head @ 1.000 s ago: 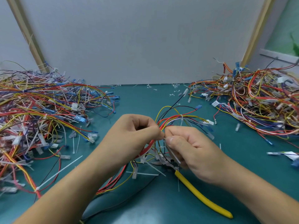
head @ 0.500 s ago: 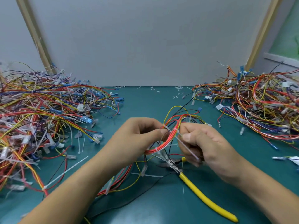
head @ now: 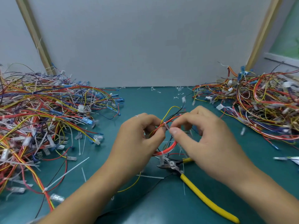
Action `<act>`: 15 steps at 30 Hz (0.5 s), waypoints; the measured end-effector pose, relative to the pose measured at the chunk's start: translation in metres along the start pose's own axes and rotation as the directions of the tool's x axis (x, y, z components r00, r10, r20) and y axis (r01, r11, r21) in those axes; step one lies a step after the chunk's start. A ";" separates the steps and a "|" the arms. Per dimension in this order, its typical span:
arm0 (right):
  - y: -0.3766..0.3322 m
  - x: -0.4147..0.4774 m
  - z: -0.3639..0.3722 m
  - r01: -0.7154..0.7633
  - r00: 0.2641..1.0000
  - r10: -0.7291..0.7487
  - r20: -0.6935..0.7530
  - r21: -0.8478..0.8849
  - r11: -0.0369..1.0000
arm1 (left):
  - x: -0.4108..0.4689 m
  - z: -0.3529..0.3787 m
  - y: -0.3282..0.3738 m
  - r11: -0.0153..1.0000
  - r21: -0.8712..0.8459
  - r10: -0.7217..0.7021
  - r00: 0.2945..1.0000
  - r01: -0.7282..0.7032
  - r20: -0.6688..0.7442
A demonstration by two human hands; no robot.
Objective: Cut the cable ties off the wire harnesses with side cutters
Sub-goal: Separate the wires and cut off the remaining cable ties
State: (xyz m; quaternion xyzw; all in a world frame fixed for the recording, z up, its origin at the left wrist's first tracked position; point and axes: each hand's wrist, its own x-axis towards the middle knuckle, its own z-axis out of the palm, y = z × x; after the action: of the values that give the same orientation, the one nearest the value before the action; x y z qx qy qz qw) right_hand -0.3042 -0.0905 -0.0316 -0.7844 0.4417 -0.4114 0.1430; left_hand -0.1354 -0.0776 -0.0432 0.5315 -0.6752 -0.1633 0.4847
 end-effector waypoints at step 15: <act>-0.003 0.000 0.004 -0.048 0.993 0.038 0.113 0.083 0.995 | -0.001 0.007 0.001 0.915 -0.361 -0.145 0.982 0.179 0.121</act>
State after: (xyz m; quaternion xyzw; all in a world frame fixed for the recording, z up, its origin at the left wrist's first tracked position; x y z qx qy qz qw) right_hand -0.2990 -0.0895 -0.0325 -0.7896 0.4318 -0.3822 0.2096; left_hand -0.1417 -0.0782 -0.0462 0.4765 -0.6074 -0.3515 0.5295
